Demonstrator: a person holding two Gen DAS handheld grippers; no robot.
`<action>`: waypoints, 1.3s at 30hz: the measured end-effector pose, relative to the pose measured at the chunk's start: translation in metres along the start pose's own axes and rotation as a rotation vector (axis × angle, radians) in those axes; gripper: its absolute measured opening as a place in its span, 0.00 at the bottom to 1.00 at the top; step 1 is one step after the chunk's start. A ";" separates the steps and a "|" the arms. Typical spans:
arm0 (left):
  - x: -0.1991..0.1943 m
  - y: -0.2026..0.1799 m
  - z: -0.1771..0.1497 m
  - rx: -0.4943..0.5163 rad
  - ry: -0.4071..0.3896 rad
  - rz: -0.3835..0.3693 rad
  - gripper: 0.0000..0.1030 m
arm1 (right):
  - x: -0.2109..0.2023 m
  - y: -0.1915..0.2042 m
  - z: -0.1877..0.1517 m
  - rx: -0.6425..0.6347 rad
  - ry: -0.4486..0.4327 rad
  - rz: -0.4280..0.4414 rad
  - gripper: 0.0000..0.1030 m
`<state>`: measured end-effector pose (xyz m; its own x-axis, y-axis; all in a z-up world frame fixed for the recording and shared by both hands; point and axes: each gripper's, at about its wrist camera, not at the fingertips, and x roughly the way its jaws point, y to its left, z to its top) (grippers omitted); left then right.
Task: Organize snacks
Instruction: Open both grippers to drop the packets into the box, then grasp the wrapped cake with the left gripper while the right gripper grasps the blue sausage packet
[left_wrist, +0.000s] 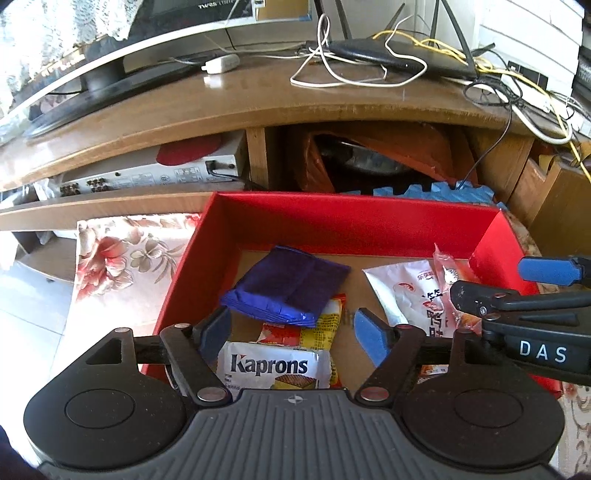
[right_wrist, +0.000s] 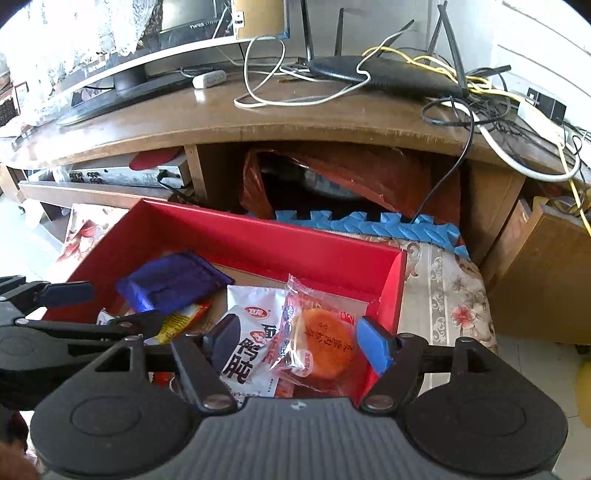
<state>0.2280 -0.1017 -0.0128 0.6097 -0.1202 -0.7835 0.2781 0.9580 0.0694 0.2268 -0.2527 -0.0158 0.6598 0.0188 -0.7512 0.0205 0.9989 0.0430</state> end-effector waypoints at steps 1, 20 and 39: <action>-0.002 0.001 0.000 -0.002 -0.002 -0.002 0.77 | -0.002 0.000 0.000 -0.002 -0.002 0.001 0.60; -0.062 0.045 -0.046 -0.033 -0.001 -0.021 0.80 | -0.051 0.034 -0.043 -0.073 0.028 0.096 0.61; -0.092 0.130 -0.135 -0.172 0.155 0.046 0.83 | -0.089 0.119 -0.130 -0.199 0.189 0.310 0.63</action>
<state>0.1074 0.0689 -0.0149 0.4939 -0.0470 -0.8682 0.1142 0.9934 0.0112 0.0730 -0.1300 -0.0295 0.4623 0.3092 -0.8311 -0.3150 0.9334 0.1721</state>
